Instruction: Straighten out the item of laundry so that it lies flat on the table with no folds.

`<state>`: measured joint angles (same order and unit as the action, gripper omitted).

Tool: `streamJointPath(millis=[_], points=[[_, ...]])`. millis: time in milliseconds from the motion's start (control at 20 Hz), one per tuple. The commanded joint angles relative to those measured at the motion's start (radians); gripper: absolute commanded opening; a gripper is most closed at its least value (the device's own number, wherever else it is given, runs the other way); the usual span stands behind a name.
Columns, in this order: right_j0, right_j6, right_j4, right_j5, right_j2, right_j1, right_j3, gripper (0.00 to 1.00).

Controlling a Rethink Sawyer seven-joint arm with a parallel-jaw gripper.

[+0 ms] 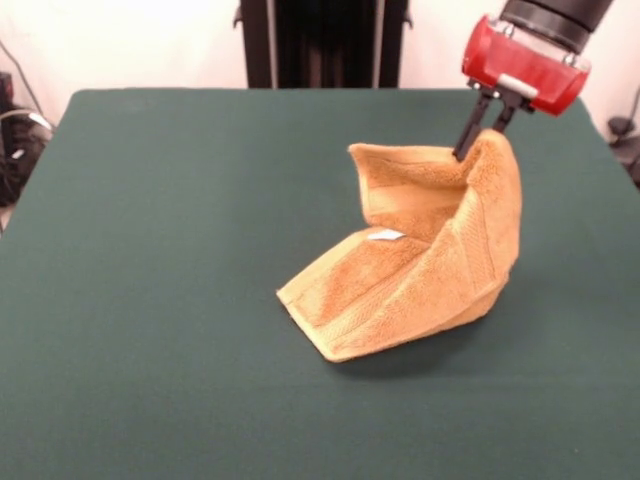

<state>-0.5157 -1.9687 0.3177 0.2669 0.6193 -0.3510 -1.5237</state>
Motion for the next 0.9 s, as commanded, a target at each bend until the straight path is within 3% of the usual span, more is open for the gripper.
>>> streamJointPath(millis=[50,500,900], points=[[-0.061,-0.291,0.068,-0.061,-0.109,0.092,-0.049,0.00],[-0.131,-0.334,0.126,-0.033,-0.017,0.170,-0.021,0.00],[-0.145,-0.324,0.165,-0.025,0.005,0.186,-0.022,0.00]])
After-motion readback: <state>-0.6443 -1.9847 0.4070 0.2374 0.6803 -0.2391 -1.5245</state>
